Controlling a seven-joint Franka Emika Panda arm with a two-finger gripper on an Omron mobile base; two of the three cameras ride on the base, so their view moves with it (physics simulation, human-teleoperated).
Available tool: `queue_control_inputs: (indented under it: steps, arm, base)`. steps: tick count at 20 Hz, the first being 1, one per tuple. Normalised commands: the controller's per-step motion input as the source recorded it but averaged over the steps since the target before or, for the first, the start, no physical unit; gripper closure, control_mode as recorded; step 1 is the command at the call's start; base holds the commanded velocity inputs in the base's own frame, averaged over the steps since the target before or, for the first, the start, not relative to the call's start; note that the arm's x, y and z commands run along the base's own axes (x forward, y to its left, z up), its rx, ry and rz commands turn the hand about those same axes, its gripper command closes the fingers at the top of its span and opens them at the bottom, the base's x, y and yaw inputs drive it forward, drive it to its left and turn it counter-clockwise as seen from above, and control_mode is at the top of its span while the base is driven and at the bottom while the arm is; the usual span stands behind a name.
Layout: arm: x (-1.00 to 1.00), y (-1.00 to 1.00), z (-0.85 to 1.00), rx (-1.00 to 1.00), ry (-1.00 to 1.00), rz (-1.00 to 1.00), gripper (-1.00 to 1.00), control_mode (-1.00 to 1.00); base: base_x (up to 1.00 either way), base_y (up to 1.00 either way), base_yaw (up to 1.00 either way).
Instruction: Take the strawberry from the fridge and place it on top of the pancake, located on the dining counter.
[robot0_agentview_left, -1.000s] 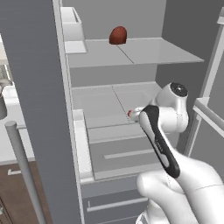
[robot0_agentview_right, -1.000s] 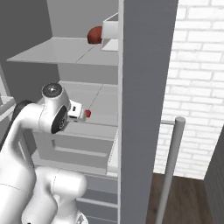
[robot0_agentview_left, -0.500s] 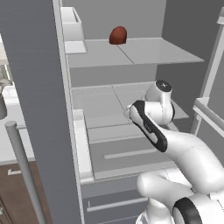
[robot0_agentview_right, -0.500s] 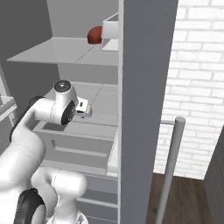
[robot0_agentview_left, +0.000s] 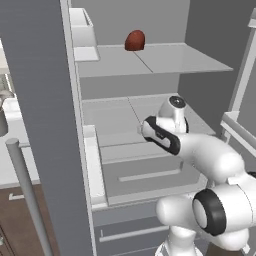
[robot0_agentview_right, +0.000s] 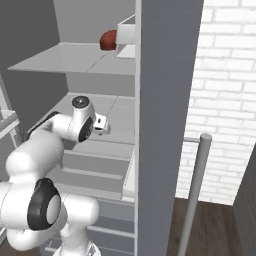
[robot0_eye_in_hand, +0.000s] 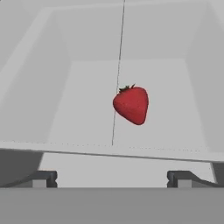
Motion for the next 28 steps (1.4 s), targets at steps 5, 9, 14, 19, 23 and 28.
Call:
queue_control_inputs:
  steps: [5,9,14,19,23,28]
  arm:
    - [0.51,-0.01,-0.15,0.0,0.0,0.0,-1.0,-1.0]
    - [0.46,0.0,-0.1,0.0,0.0,0.0,-1.0,-1.0]
    - [0.4,0.0,-0.16,0.0,0.0,0.0,-1.0,-1.0]
    - [0.33,0.0,-0.2,0.0,0.0,0.0,-1.0,-1.0]
    - [0.11,0.0,-0.18,0.0,0.0,0.0,-1.0,-1.0]
    - [0.0,0.0,-0.17,0.0,0.0,0.0,-1.0,-1.0]
  base:
    - [0.0,0.0,0.0]
    - [0.0,0.0,0.0]
    - [0.0,0.0,0.0]
    - [0.0,0.0,0.0]
    - [0.0,0.0,0.0]
    - [0.0,0.0,0.0]
